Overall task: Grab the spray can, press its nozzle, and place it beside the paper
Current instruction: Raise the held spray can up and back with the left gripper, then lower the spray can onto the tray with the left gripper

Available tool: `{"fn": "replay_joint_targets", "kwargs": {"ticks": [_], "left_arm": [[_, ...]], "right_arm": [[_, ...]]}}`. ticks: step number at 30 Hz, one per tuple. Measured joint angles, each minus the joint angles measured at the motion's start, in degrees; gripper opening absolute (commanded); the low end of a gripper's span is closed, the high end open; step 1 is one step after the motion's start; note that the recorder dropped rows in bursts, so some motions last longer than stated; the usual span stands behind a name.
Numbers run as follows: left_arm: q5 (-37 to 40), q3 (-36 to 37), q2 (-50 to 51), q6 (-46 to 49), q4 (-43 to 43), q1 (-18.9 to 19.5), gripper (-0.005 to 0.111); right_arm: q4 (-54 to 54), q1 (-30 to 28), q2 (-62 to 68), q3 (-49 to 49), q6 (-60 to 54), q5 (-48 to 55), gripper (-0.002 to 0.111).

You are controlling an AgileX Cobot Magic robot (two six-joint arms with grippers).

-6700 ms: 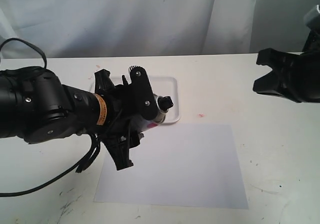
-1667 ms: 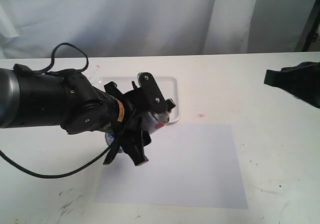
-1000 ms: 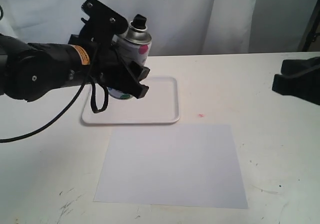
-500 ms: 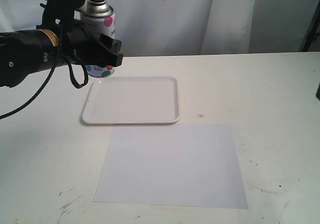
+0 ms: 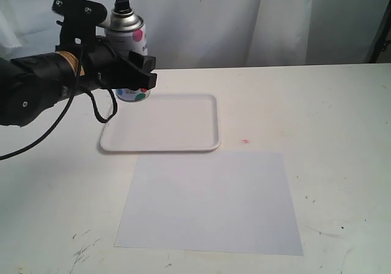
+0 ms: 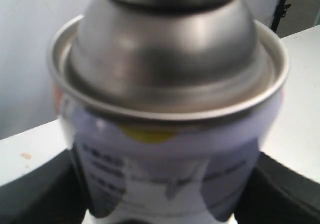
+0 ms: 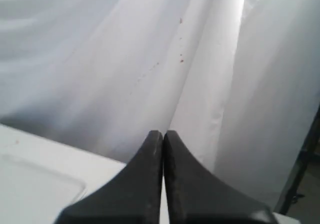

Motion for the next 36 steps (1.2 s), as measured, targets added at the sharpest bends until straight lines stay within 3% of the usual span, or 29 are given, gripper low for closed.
{"fn": "replay_joint_targets", "kwargs": {"ticks": [6, 11, 18, 26, 36], "left_arm": [[-11.60, 0.14, 2.75, -4.10, 5.98, 0.64, 0.000], [-17.59, 0.03, 7.08, -6.83, 7.38, 4.97, 0.000], [-19.94, -2.82, 11.93, -6.93, 10.30, 6.28, 0.000], [-21.09, -12.65, 24.52, -13.43, 17.88, 6.28, 0.000], [-24.84, -13.87, 31.49, -13.58, 20.10, 6.28, 0.000]], "right_arm": [[-0.49, 0.00, 0.00, -0.20, 0.00, 15.49, 0.000], [-0.61, 0.00, 0.00, -0.20, 0.07, 18.38, 0.000], [-0.61, 0.00, 0.00, -0.20, 0.12, 19.87, 0.000], [-1.35, 0.00, 0.00, 1.63, 0.70, 20.86, 0.000], [-1.47, 0.00, 0.00, 3.36, 1.34, 19.47, 0.000]]}}
